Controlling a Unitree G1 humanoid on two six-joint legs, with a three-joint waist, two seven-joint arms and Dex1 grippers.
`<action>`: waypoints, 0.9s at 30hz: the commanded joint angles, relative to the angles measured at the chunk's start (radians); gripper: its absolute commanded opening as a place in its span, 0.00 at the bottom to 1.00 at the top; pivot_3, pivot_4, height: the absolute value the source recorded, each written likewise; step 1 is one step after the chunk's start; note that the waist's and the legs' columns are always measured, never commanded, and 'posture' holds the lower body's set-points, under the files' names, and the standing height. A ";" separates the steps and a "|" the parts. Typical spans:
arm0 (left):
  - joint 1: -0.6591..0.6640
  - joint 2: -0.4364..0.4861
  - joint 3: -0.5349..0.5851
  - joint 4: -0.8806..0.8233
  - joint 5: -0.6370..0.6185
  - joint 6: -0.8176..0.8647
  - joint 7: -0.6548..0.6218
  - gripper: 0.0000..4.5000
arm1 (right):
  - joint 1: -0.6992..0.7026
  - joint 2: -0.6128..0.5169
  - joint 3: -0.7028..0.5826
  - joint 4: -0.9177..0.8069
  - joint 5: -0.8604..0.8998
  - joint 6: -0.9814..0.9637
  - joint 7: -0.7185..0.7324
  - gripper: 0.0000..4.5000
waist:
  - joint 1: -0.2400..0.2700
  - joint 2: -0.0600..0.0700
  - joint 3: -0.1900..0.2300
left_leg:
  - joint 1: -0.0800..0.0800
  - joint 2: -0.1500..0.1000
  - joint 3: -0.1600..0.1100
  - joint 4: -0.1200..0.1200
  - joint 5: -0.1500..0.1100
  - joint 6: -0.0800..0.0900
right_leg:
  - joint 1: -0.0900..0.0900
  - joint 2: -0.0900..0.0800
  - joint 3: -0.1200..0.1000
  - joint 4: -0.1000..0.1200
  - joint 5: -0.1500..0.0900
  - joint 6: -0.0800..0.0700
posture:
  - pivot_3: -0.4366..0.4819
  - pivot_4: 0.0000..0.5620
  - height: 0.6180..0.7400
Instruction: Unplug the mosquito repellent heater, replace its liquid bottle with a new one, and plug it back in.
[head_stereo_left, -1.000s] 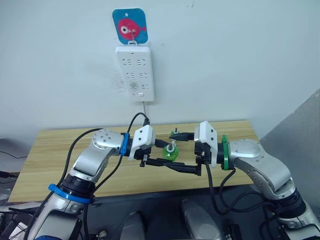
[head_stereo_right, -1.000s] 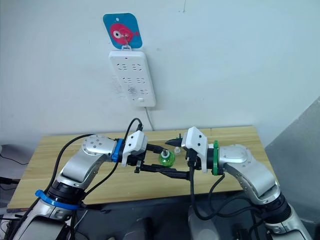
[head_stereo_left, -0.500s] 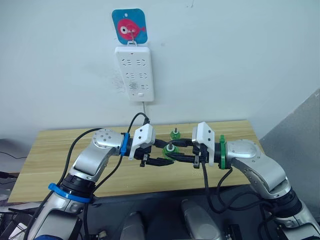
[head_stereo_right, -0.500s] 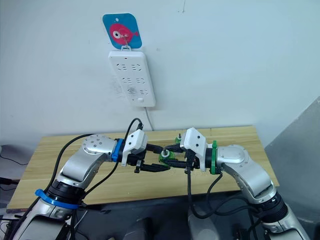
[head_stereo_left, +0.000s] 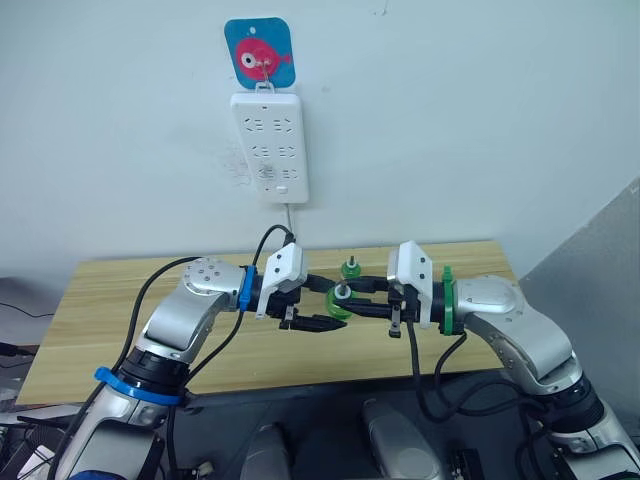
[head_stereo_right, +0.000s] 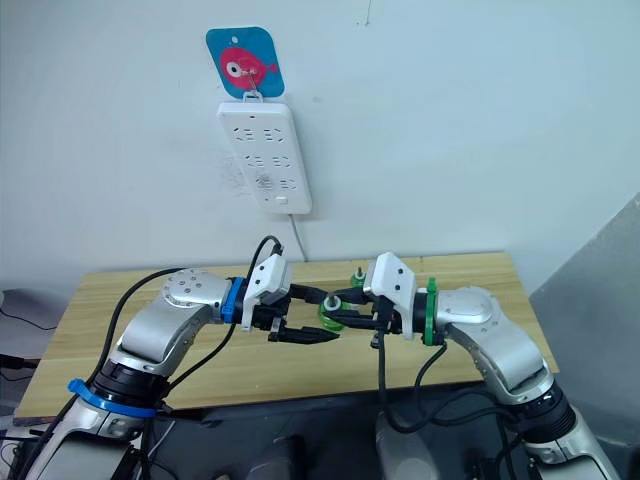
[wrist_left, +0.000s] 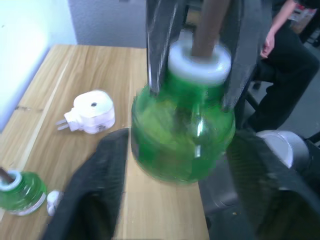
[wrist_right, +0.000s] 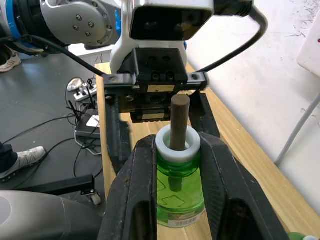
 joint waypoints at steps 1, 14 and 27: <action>0.033 0.007 0.038 0.016 -0.002 -0.022 0.025 0.99 | -0.010 0.007 -0.105 -0.043 0.103 0.062 -0.029 0.17 | 0.000 0.000 0.000 | 0.000 0.000 0.000 0.000 0.000 0.000 | 0.000 0.000 0.000 0.000 0.000 0.000 | 0.21 0.25 1.00; 0.058 -0.248 0.305 -0.207 -0.572 0.606 0.406 1.00 | 0.025 0.240 -0.473 -0.027 0.759 0.426 -0.502 0.17 | 0.002 0.001 -0.001 | 0.000 0.000 -0.001 0.001 0.000 0.000 | 0.001 0.000 -0.001 0.001 0.000 0.001 | 0.21 0.27 1.00; 0.010 -0.478 0.454 -0.202 -1.016 0.750 0.822 1.00 | -0.005 0.183 -0.482 0.034 1.228 0.396 -0.840 0.17 | 0.001 0.007 -0.004 | 0.000 0.000 0.000 0.001 0.000 0.000 | 0.001 0.001 0.001 0.000 0.000 0.001 | 0.21 0.28 1.00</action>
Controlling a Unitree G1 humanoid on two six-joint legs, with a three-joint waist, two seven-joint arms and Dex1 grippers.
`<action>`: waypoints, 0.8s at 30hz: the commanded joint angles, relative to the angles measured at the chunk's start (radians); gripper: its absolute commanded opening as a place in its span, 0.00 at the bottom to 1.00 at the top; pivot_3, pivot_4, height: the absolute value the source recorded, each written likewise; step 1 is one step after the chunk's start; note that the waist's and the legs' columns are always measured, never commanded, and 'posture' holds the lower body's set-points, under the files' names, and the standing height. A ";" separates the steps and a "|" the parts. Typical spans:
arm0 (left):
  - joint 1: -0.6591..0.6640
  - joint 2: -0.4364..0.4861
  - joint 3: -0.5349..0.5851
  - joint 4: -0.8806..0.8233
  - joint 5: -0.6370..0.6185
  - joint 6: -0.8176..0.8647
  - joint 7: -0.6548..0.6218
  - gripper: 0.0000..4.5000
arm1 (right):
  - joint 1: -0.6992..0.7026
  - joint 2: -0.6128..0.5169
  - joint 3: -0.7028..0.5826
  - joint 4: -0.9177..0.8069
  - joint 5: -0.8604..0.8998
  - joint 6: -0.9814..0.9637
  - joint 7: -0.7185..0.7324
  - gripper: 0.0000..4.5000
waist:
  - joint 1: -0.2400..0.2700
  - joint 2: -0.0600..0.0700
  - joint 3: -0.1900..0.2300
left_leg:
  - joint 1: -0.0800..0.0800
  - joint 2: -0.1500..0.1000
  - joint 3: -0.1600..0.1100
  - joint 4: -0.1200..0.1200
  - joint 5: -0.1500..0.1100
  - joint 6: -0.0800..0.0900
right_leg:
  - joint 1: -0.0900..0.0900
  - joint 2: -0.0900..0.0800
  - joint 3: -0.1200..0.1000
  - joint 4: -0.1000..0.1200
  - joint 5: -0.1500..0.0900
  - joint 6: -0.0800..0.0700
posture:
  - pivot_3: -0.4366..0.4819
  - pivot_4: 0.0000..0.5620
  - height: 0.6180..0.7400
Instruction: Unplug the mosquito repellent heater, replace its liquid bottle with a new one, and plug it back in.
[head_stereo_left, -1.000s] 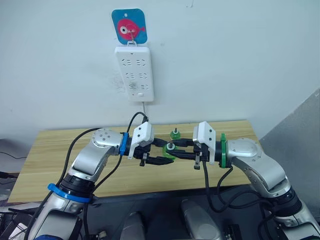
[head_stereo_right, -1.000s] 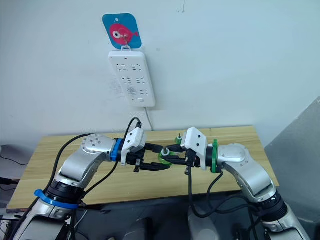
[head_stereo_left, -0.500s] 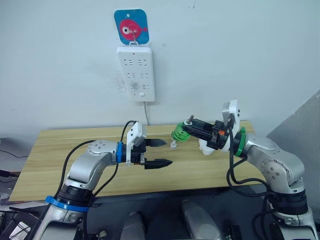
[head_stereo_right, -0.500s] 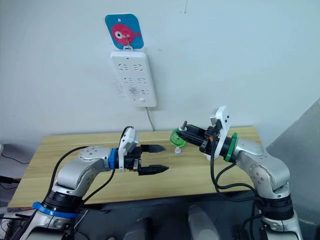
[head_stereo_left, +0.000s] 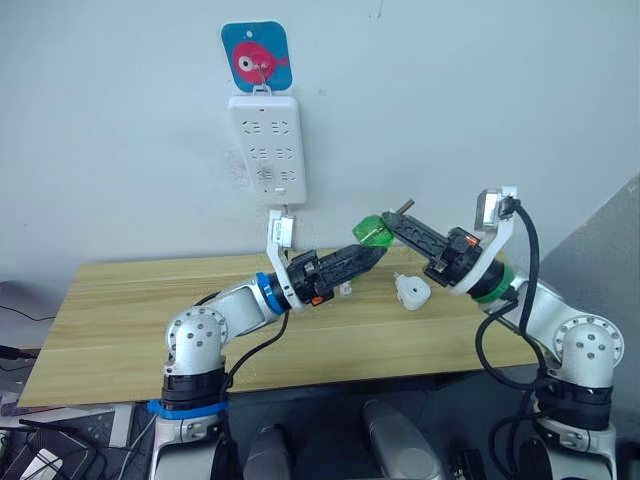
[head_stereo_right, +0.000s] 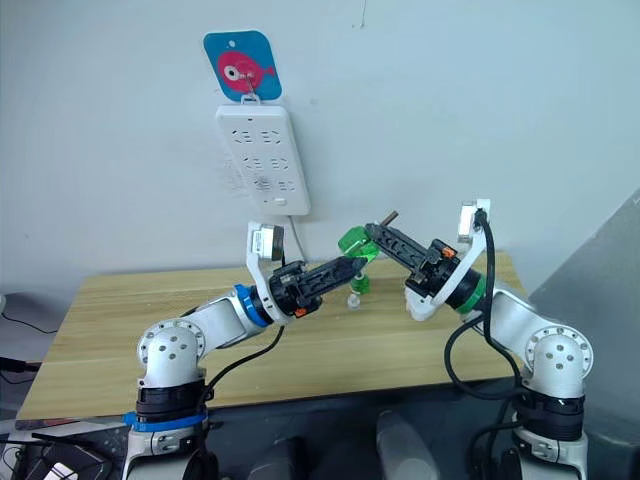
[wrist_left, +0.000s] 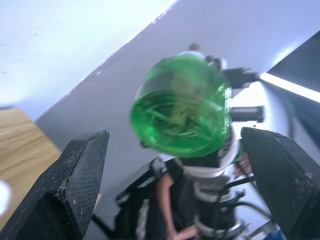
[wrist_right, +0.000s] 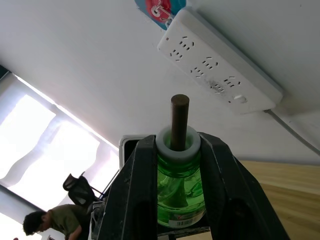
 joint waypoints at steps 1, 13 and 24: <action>-0.031 -0.025 0.032 -0.015 -0.123 -0.011 0.085 1.00 | -0.022 -0.017 0.005 -0.018 0.103 -0.040 -0.054 0.17 | 0.001 0.000 0.000 | 0.000 0.000 0.000 0.000 0.000 0.000 | 0.000 0.000 0.000 0.000 0.000 0.000 | 0.21 0.28 1.00; -0.035 -0.035 0.017 0.025 -0.307 -0.038 0.237 1.00 | -0.015 -0.068 0.058 -0.022 0.221 -0.107 -0.112 0.17 | 0.001 0.002 -0.001 | 0.000 0.000 0.001 0.000 0.000 0.000 | 0.000 0.000 0.001 -0.001 0.000 0.000 | 0.21 0.28 1.00; -0.032 -0.019 -0.029 0.035 -0.348 -0.064 0.243 1.00 | -0.003 -0.095 0.083 -0.030 0.270 -0.144 -0.106 0.17 | 0.002 0.002 -0.001 | 0.000 -0.001 0.001 0.000 0.000 0.000 | 0.000 0.000 0.001 -0.002 0.000 0.000 | 0.21 0.28 1.00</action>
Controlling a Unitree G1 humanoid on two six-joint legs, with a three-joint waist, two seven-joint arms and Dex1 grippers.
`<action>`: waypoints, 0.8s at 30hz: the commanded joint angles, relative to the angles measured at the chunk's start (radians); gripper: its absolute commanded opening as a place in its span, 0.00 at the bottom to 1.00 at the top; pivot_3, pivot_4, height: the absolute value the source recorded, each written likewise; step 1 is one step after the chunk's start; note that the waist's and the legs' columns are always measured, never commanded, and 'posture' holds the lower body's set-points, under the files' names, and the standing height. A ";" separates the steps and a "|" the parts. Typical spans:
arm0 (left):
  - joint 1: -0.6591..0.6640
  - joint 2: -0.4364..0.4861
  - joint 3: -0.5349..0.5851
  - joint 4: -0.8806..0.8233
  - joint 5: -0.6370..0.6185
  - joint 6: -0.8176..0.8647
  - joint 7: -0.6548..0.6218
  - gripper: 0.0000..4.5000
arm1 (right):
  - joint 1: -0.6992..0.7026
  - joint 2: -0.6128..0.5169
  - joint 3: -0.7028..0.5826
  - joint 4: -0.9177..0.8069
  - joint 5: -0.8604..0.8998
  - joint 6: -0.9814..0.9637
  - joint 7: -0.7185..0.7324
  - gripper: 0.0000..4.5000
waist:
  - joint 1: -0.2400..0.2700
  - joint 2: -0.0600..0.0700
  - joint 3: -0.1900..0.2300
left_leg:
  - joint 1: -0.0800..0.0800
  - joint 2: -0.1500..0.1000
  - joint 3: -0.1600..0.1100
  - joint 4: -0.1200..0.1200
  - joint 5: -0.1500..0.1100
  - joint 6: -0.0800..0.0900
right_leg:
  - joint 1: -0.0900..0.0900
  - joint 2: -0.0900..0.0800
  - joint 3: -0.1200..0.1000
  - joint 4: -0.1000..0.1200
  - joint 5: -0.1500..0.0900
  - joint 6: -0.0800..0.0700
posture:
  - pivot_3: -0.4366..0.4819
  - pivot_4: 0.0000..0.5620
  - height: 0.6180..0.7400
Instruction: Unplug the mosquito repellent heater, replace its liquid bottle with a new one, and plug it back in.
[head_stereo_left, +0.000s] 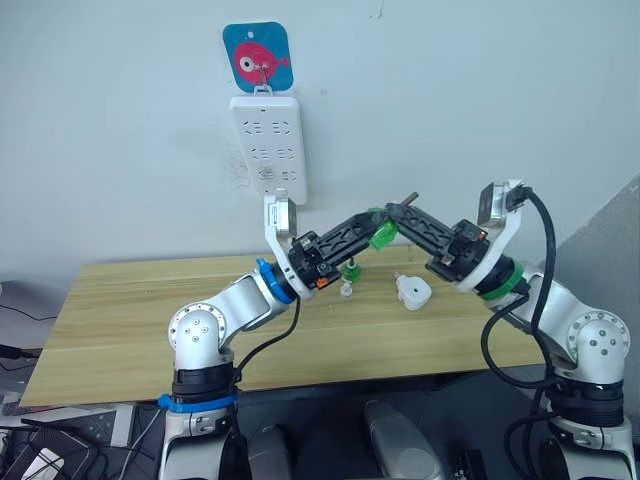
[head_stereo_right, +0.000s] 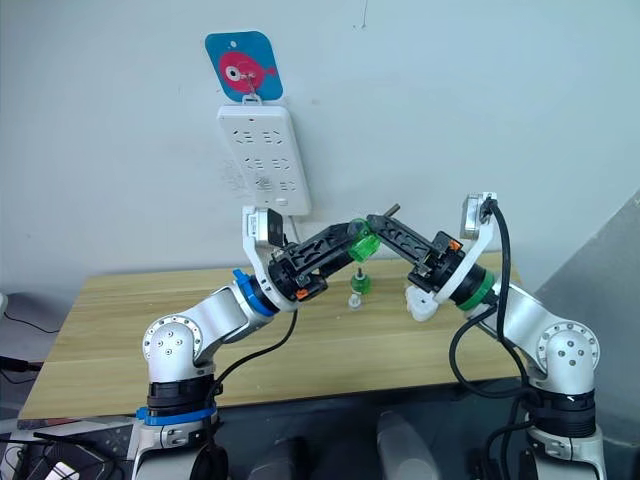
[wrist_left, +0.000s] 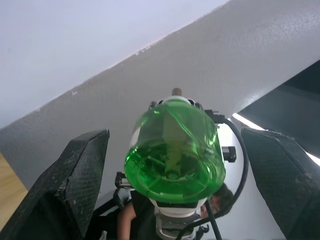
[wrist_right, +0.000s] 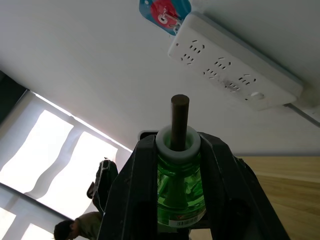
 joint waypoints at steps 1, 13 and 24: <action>-0.006 0.004 -0.008 -0.003 -0.036 -0.018 -0.004 1.00 | -0.006 -0.006 0.001 -0.033 0.044 -0.029 0.009 0.17 | 0.000 0.000 0.000 | 0.000 0.000 0.000 0.000 0.000 0.000 | 0.000 0.000 0.000 0.000 0.000 0.000 | 0.21 0.28 1.00; 0.001 0.019 -0.024 0.005 -0.079 -0.039 0.005 0.60 | -0.013 -0.020 0.025 -0.032 0.063 -0.050 0.011 0.17 | 0.000 0.000 0.000 | 0.000 0.000 0.000 0.000 0.000 0.000 | 0.000 0.000 0.000 -0.002 0.000 0.000 | 0.21 0.27 1.00; 0.011 0.038 -0.038 0.007 -0.079 -0.047 -0.007 0.50 | -0.012 -0.028 0.037 -0.042 0.076 -0.056 0.023 0.17 | 0.000 0.000 0.000 | -0.001 0.000 0.001 -0.001 0.000 0.000 | 0.000 0.000 0.001 -0.005 0.000 0.000 | 0.21 0.28 1.00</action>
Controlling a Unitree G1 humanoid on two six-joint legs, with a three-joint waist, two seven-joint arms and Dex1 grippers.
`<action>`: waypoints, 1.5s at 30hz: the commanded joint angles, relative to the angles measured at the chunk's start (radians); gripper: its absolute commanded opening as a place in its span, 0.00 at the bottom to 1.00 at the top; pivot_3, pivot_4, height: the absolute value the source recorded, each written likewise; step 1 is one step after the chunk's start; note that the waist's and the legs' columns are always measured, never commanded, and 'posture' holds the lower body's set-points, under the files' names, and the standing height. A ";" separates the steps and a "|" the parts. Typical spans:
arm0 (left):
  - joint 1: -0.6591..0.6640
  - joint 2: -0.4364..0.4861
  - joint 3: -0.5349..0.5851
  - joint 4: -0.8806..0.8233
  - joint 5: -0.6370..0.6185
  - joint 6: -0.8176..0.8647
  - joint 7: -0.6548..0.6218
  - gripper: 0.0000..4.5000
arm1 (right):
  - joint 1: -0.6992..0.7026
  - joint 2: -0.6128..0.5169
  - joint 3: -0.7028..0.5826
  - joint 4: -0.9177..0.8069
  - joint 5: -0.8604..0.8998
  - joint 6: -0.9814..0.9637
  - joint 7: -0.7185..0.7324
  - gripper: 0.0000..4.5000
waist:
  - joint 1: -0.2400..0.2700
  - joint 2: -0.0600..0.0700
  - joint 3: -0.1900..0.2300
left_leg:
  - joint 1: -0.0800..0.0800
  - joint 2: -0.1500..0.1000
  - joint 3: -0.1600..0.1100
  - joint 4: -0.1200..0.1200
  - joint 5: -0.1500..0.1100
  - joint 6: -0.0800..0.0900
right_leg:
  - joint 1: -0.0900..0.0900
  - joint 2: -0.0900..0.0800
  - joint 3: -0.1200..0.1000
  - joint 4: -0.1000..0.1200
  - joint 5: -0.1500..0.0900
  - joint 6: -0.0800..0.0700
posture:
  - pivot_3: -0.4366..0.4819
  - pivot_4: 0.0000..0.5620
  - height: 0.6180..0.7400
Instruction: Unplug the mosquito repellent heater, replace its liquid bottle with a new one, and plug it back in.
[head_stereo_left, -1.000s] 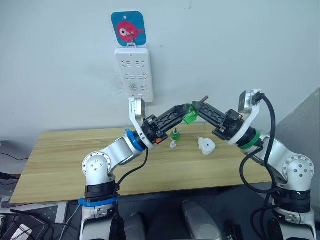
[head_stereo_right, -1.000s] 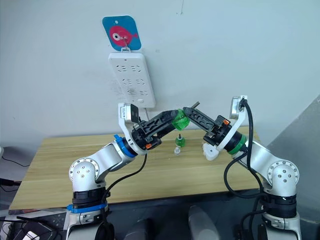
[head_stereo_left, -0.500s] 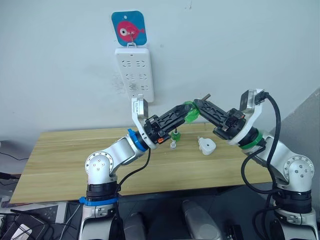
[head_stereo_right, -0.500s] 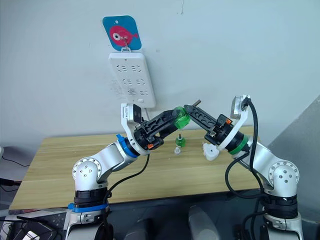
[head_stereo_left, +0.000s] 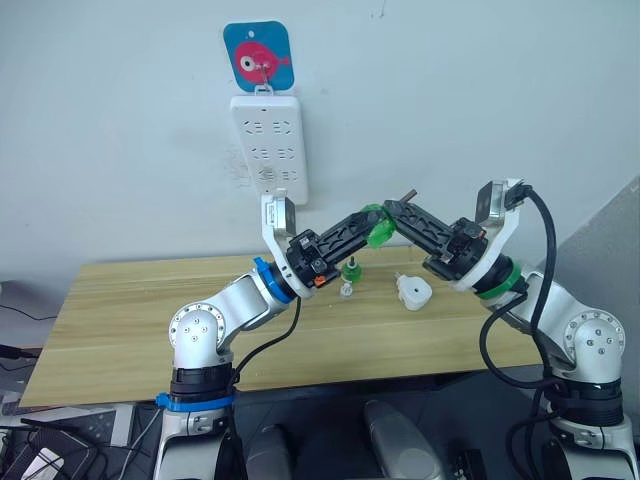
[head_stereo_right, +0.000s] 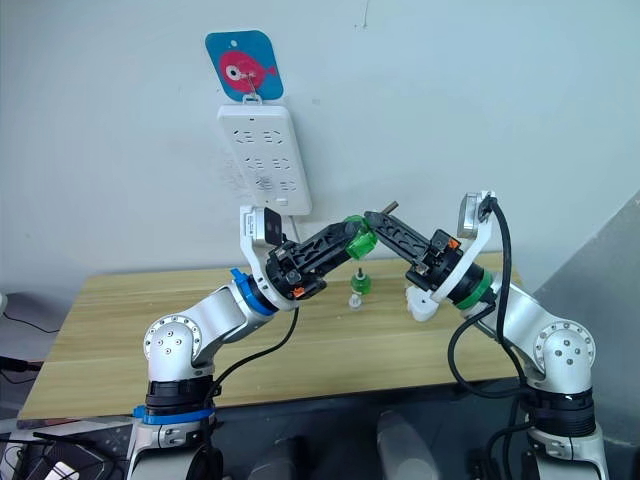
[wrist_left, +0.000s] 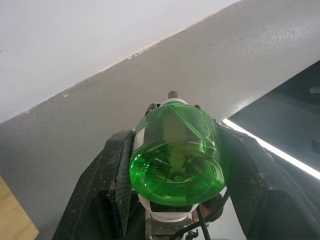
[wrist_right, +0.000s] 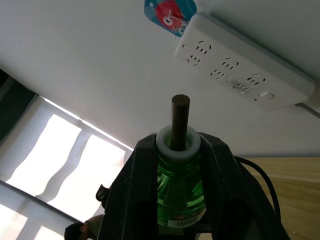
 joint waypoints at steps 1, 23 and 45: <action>0.003 0.010 -0.006 -0.008 -0.019 -0.007 -0.005 0.50 | -0.010 -0.014 -0.007 -0.037 0.039 -0.010 0.017 0.25 | 0.000 0.000 0.000 | 0.000 0.000 0.000 0.000 0.000 0.000 | 0.000 0.000 0.000 -0.001 0.000 0.000 | 0.21 0.28 1.00; 0.128 0.419 -0.262 -0.027 0.883 -0.475 -0.553 0.50 | -0.134 -0.404 0.500 0.266 -1.336 -0.032 0.432 1.00 | 0.009 0.002 0.002 | -0.001 0.000 0.008 -0.007 -0.002 0.002 | -0.002 -0.001 0.007 -0.011 0.000 0.000 | 0.23 0.35 1.00; 0.220 0.417 -0.252 -0.033 1.055 -0.565 -0.697 0.50 | -0.405 -0.145 0.590 0.668 -1.660 0.196 0.612 1.00 | 0.025 0.003 0.002 | -0.001 0.000 0.007 -0.006 -0.002 0.003 | -0.002 -0.001 0.007 -0.010 0.000 0.001 | 0.28 0.35 1.00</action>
